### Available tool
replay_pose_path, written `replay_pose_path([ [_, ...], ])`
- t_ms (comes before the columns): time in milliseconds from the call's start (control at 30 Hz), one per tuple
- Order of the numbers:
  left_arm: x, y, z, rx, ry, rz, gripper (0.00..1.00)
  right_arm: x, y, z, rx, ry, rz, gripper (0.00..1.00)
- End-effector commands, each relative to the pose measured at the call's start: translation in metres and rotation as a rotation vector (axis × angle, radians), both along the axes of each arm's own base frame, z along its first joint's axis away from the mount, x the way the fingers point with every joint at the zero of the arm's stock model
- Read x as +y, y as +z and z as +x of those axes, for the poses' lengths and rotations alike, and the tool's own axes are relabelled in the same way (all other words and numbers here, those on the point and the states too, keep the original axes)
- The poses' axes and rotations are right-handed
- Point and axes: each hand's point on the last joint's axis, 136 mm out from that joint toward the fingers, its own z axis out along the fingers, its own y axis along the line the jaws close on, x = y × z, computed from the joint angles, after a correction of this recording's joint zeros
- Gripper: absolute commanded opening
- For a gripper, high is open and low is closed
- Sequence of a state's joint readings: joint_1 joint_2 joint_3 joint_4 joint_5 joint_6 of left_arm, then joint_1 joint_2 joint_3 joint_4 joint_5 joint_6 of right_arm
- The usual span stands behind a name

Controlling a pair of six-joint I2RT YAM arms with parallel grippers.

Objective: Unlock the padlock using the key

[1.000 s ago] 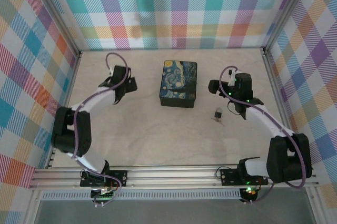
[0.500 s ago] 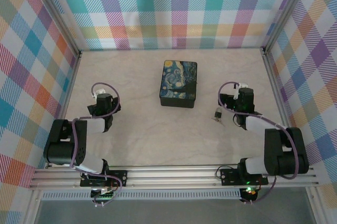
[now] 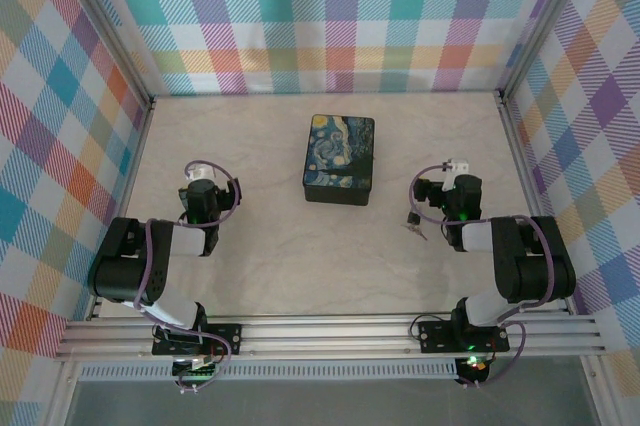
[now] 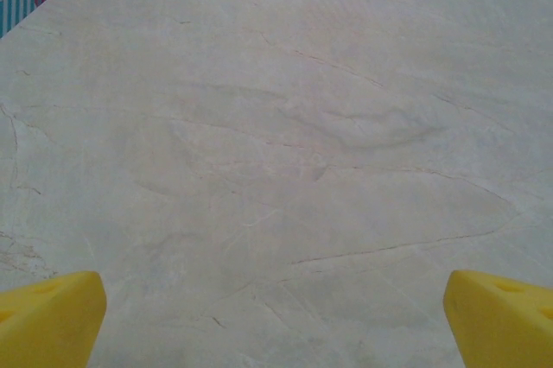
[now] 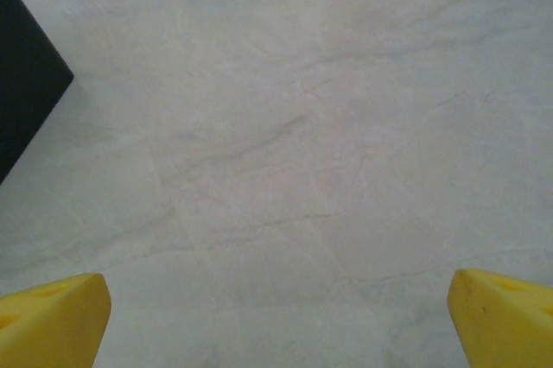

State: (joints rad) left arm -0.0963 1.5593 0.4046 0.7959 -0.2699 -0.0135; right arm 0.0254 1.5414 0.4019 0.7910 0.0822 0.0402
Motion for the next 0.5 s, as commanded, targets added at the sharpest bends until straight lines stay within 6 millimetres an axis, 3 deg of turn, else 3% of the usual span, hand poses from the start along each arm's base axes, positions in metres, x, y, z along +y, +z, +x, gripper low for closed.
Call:
replay_pose_path([
  [0, -0.0031, 0.0075, 0.0034, -0.035, -0.014, 0.007, 1.0, -0.0113, 0.0162, 0.0036, -0.077, -0.06, -0.005, 1.0],
  [467, -0.0033, 0.0073, 0.0039, -0.033, -0.017, 0.005, 1.0, -0.0122, 0.0168, 0.0036, -0.079, -0.07, -0.009, 1.0],
])
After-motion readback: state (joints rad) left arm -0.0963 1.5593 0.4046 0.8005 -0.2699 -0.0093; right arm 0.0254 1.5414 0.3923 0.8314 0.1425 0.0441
